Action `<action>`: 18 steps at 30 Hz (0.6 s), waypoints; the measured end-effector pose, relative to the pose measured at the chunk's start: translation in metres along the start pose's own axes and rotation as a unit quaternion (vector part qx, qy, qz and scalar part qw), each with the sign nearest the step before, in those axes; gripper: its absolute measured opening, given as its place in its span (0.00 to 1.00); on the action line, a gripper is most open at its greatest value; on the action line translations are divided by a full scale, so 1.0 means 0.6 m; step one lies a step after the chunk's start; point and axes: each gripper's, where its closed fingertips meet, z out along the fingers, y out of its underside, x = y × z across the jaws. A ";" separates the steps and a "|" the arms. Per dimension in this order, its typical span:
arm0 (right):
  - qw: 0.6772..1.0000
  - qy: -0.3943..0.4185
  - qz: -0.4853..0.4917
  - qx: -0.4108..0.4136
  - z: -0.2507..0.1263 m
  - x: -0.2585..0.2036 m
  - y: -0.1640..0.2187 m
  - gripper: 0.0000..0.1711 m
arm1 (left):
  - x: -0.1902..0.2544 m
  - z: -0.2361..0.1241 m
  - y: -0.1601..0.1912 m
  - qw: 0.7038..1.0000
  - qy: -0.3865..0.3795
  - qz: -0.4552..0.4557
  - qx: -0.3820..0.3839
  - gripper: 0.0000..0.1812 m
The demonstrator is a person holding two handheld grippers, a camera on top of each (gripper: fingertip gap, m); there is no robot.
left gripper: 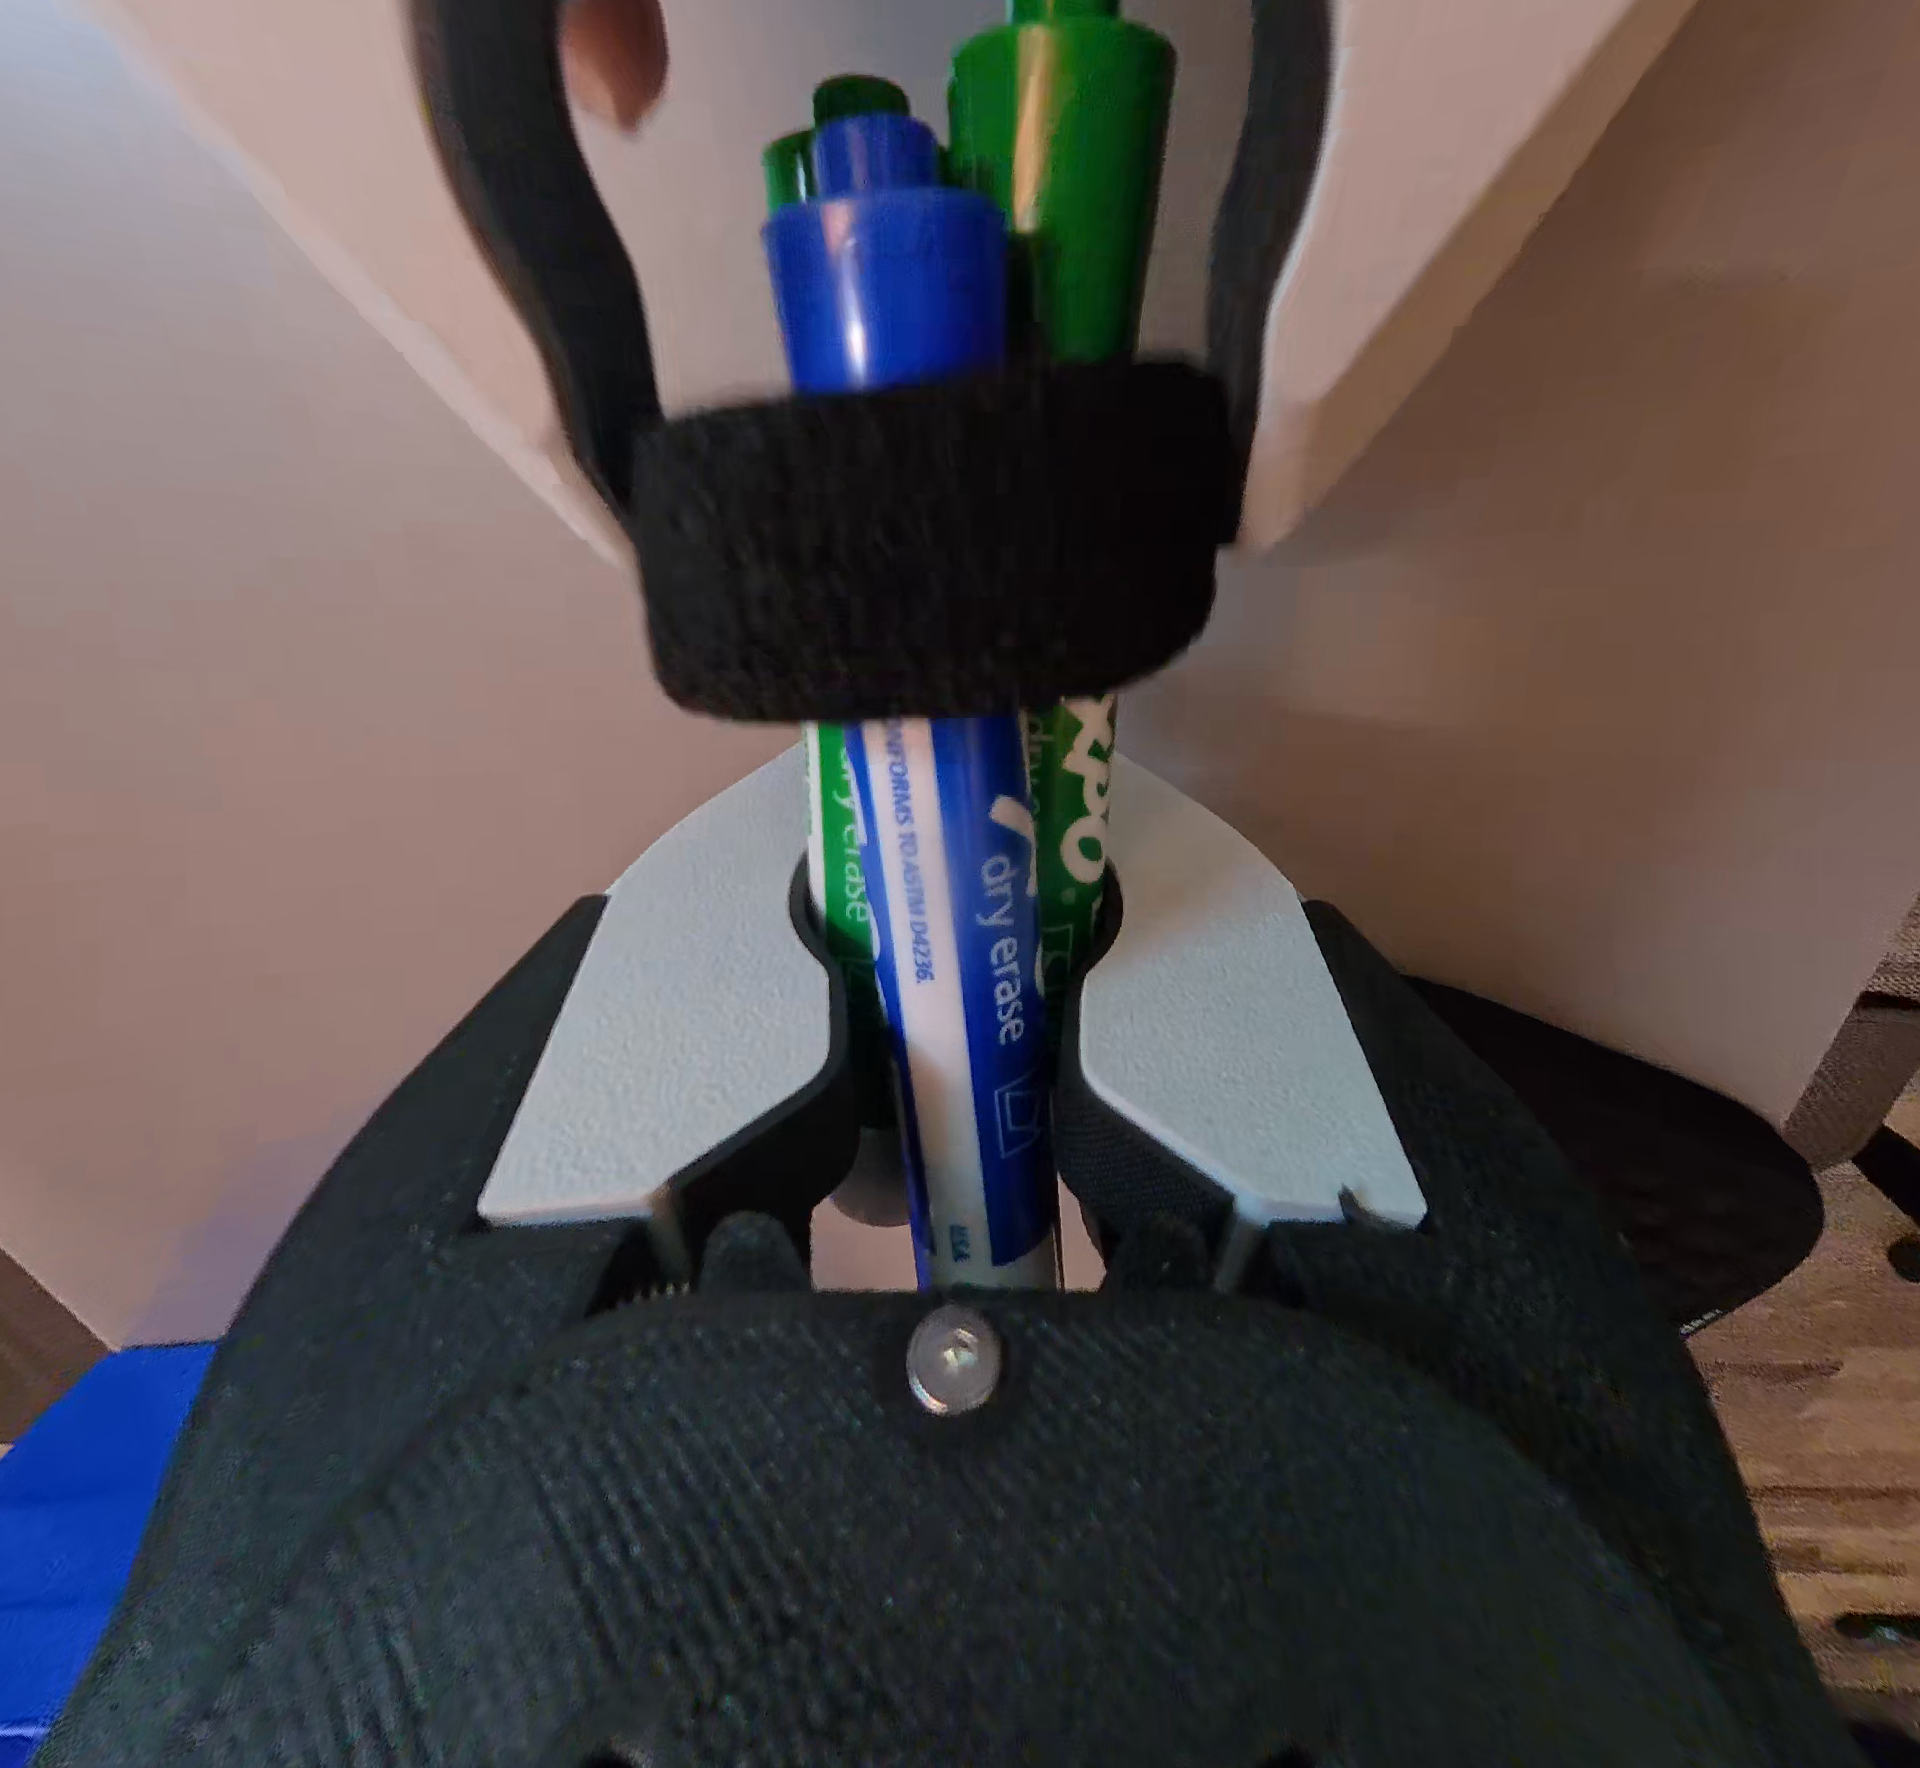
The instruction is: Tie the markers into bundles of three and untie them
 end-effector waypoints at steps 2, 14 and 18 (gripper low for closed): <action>1.000 0.003 -0.015 -0.007 0.005 -0.003 0.003 0.29 | 0.001 -0.006 -0.011 1.000 0.001 0.004 0.006 0.24; 0.987 0.098 -0.126 -0.005 0.000 0.010 -0.010 0.38 | 0.015 -0.022 -0.042 0.999 0.023 0.000 0.037 0.23; 0.971 0.140 -0.195 -0.014 -0.002 0.015 -0.016 0.42 | 0.021 -0.026 -0.045 0.999 0.030 0.007 0.031 0.24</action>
